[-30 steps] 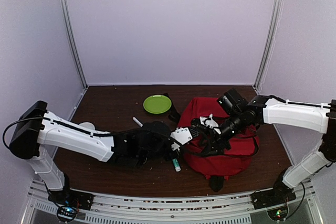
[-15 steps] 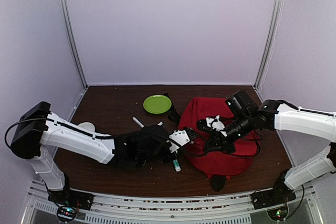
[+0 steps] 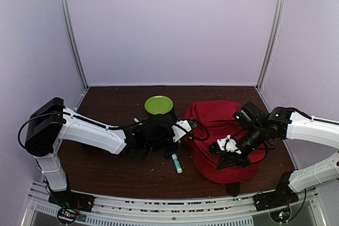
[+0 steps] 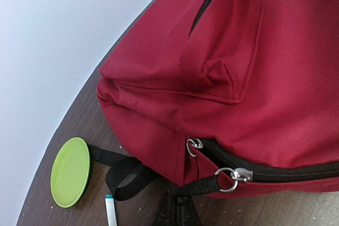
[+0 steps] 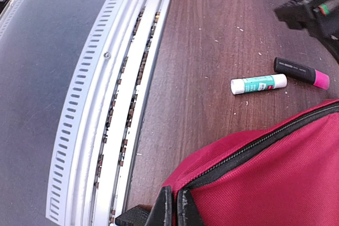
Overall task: Pack the student bag
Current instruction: Zip the largest pocket of the bag in the student bag, then pick up the glue stick at the center of the board.
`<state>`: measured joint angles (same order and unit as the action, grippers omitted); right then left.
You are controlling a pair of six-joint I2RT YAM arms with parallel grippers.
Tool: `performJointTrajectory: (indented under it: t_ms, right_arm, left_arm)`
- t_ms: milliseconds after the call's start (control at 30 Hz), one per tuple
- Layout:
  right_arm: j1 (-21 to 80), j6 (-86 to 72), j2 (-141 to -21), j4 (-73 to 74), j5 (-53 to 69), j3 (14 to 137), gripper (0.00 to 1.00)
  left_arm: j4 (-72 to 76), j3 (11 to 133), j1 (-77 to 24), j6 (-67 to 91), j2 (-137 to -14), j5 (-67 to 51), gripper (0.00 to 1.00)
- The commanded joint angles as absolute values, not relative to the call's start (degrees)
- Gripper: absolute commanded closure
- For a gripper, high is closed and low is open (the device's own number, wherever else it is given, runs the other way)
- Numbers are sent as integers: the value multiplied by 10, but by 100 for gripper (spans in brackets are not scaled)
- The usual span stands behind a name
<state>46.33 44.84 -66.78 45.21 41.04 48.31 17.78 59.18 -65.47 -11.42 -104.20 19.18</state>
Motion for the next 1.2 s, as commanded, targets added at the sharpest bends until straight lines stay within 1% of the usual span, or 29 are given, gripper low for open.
performJointTrajectory:
  t_ms: [0,100,167,200,233,300,367,433,567,633,767,800,933,1100,1167]
  right_arm:
    - [476,485,-653,528,472,480,100]
    - [475,469,-656,507,470,479,99]
    - [474,442,-659,489,461,482,93]
    - [471,432,-660,481,459,487,86]
    - [466,429,-662,479,461,494,81]
    - [446,434,-664,492,470,520,71]
    - [410,455,-665,525,488,555,64]
    - [360,480,-668,559,515,593,60]
    - [249,481,-691,591,559,660,59]
    - [203,433,-704,568,552,678,59]
    - [147,337,-731,461,477,681,59]
    - [141,325,-736,437,452,677,59]
    - [134,314,-761,385,368,664,57]
    - [134,301,-772,369,378,652,55]
    - [136,291,-762,355,379,640,55]
  left_arm:
    - [166,624,-626,-107,-1062,201,100]
    - [162,630,-626,-105,-1062,189,100]
    - [164,626,-629,-103,-1053,182,100]
    - [166,622,-633,-104,-1047,179,100]
    - [167,618,-638,-107,-1040,176,92]
    - [163,614,-651,-113,-1024,191,74]
    - [151,611,-666,-120,-1009,210,64]
    - [138,606,-676,-119,-992,228,59]
    - [124,581,-679,-94,-949,253,51]
    - [122,566,-679,-84,-928,270,47]
    - [83,572,-679,-45,-910,320,35]
    - [66,585,-677,-31,-911,329,34]
    - [-29,651,-663,41,-926,343,33]
    - [-153,694,-611,188,-923,333,33]
    - [-198,694,-579,232,-921,302,36]
